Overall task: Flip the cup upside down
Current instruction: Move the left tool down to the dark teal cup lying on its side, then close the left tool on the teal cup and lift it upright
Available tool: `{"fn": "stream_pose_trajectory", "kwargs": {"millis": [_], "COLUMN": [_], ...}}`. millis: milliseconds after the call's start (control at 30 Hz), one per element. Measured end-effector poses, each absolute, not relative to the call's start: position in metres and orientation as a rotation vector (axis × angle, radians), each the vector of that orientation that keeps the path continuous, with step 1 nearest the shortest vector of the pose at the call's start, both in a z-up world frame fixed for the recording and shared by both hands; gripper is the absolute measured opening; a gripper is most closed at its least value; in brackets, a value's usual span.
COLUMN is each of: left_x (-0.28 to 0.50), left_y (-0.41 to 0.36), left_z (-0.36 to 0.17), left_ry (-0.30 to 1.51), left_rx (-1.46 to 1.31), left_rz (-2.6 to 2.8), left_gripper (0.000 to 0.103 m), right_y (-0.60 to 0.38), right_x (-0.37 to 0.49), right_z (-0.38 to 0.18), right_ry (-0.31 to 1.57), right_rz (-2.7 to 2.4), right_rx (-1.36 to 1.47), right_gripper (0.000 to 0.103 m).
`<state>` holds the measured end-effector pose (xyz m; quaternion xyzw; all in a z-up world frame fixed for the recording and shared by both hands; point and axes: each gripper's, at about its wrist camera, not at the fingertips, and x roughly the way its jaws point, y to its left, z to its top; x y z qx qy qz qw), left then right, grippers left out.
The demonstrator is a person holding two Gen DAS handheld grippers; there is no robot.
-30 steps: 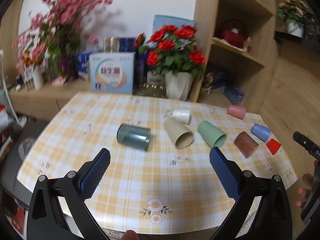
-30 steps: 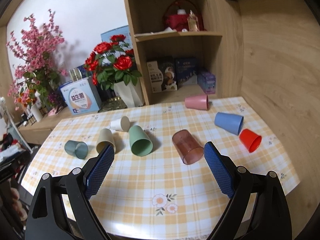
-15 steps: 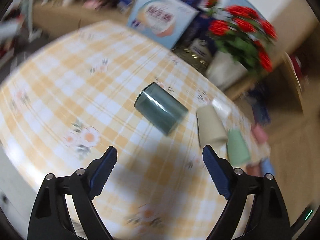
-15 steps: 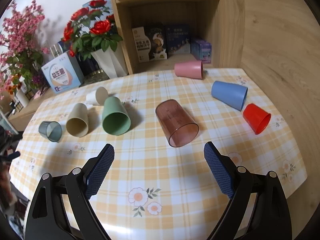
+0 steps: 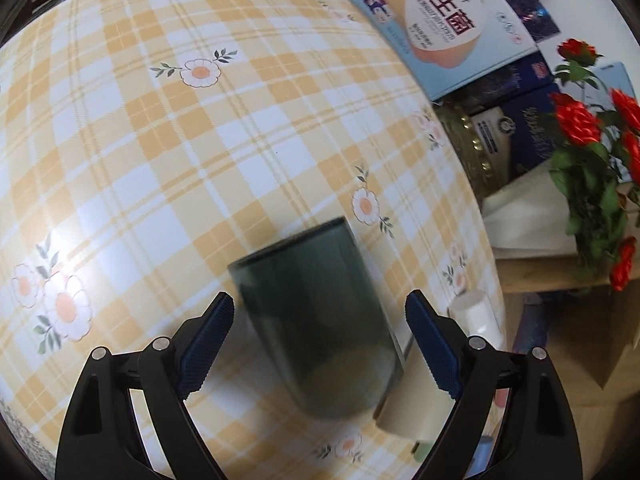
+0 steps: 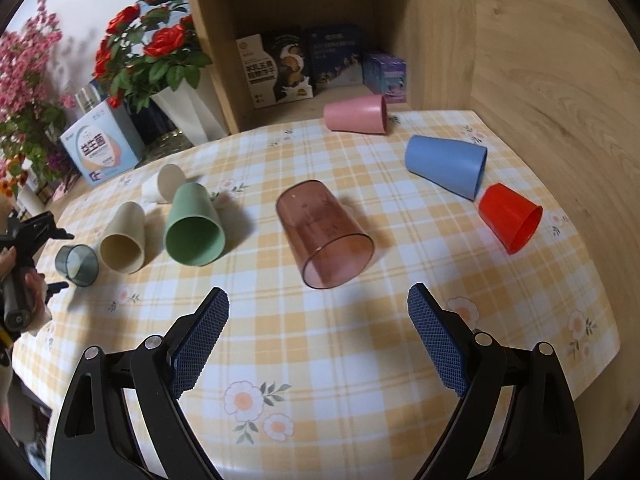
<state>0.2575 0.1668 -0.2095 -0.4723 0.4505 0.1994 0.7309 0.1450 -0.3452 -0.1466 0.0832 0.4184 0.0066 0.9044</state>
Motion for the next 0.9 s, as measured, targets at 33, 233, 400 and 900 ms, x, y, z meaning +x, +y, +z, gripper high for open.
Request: {"fn": "stream_pose_trajectory", "kwargs": {"millis": [33, 233, 400, 900], "left_x": [0.259, 0.268, 0.258, 0.169], "left_y": [0.167, 0.163, 0.156, 0.056], "left_z": [-0.212, -0.219, -0.214, -0.206], "left_ry": [0.993, 1.013, 1.047, 1.259], "left_rx": [-1.039, -0.976, -0.897, -0.827], "left_rz": [0.446, 0.461, 0.403, 0.038], "left_gripper": [0.085, 0.081, 0.074, 0.069], "right_y": [-0.346, -0.343, -0.341, -0.345], "right_x": [0.146, 0.150, 0.150, 0.139], "right_z": [-0.148, -0.153, -0.150, -0.148], "right_ry": [0.866, 0.886, 0.882, 0.861], "right_rz": [0.011, 0.020, 0.031, 0.053], "right_rx": [0.173, 0.173, 0.176, 0.222], "right_gripper": [0.088, 0.088, 0.088, 0.088]}}
